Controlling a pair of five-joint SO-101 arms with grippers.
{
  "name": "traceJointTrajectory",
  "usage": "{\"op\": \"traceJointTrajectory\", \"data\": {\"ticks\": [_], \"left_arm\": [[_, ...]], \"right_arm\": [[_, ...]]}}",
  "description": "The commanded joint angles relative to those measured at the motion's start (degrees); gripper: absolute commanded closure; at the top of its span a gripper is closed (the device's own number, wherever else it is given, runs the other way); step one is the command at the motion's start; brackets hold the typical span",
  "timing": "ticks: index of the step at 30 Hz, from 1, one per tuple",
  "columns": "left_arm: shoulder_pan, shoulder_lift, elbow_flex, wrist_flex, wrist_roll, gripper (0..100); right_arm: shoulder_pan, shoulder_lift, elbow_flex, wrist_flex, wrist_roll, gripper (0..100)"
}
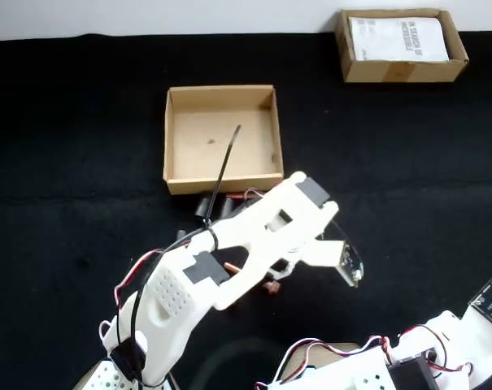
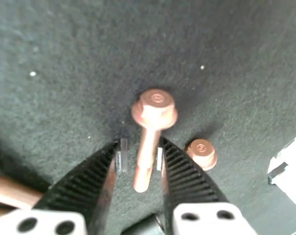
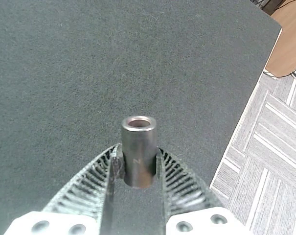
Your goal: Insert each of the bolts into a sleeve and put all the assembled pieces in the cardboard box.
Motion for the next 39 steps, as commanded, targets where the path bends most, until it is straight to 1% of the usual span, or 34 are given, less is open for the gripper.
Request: {"op": "traceJointTrajectory", "data": {"ticks": [1, 11, 20, 24, 31, 35, 36, 38, 39], "left_arm": [[1.6, -0.4, -0.5, -0.9, 1.8, 87], [3.2, -0.4, -0.7, -4.0, 1.8, 88], [5.4, -0.4, -0.5, -4.8, 1.9, 88], [5.6, -0.4, -0.7, -4.8, 1.9, 94], [6.3, -0.3, -0.7, -5.5, 2.3, 96], [5.8, -0.9, -4.2, -5.5, 8.8, 97], [5.1, -0.9, -6.5, -5.1, 10.1, 99], [3.8, -0.9, -11.7, -3.3, 13.7, 99], [3.1, -0.9, -14.9, -1.8, 15.7, 99]], "right_arm": [[-0.6, -0.5, -0.5, -1.4, 0.7, 99.1], [-0.6, -0.5, -0.7, -1.4, 1.0, 99.1], [-0.6, -0.5, -0.5, -1.5, 1.0, 99.1], [-0.6, -0.5, -0.3, -1.5, 1.0, 99.1], [-0.6, -0.5, -0.5, -1.4, 0.6, 99.1], [-0.6, -0.5, -0.3, -0.9, 0.8, 99.1], [-0.6, -0.5, -0.5, -0.9, 0.7, 99.1], [-1.2, -0.5, -0.8, -0.9, 0.7, 99.1], [-2.6, -0.5, -0.8, -0.9, 0.6, 99.1]]}}
